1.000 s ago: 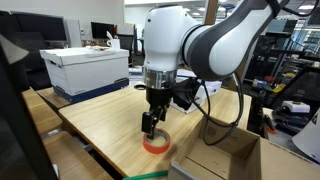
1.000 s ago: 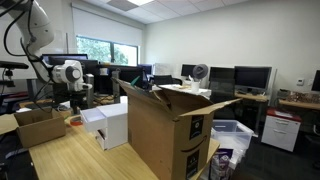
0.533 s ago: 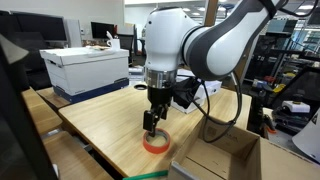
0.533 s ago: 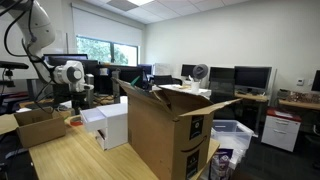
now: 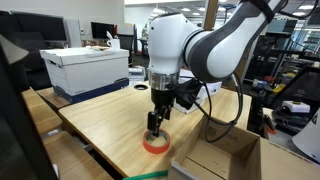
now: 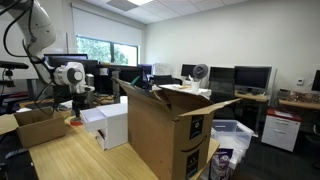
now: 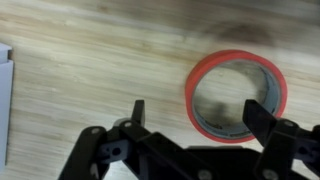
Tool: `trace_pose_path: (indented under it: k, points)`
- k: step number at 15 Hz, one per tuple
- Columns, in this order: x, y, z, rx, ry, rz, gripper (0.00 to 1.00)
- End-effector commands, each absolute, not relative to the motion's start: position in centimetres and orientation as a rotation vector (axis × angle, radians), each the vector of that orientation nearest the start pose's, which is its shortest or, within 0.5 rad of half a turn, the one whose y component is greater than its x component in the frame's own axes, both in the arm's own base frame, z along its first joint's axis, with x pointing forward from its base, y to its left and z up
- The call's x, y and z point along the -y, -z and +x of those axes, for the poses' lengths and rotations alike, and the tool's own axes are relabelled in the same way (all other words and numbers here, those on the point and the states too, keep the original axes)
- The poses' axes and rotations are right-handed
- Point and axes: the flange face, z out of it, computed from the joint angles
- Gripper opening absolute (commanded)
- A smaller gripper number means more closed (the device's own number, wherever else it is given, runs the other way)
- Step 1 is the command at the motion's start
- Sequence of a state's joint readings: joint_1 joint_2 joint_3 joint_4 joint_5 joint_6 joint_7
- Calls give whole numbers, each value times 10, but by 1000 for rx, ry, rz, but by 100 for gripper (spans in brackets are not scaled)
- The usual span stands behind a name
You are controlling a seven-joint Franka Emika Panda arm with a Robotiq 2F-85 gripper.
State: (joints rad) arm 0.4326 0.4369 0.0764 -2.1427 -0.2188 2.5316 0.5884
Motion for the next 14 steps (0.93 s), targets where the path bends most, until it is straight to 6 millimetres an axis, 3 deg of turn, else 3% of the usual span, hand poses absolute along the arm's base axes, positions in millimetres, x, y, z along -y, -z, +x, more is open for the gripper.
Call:
trace_pose_path:
  k: [1, 14]
  points:
    - [-270, -192, 485, 168, 5, -3227, 100]
    - [-276, -176, 478, 166, -15, -3228, 100]
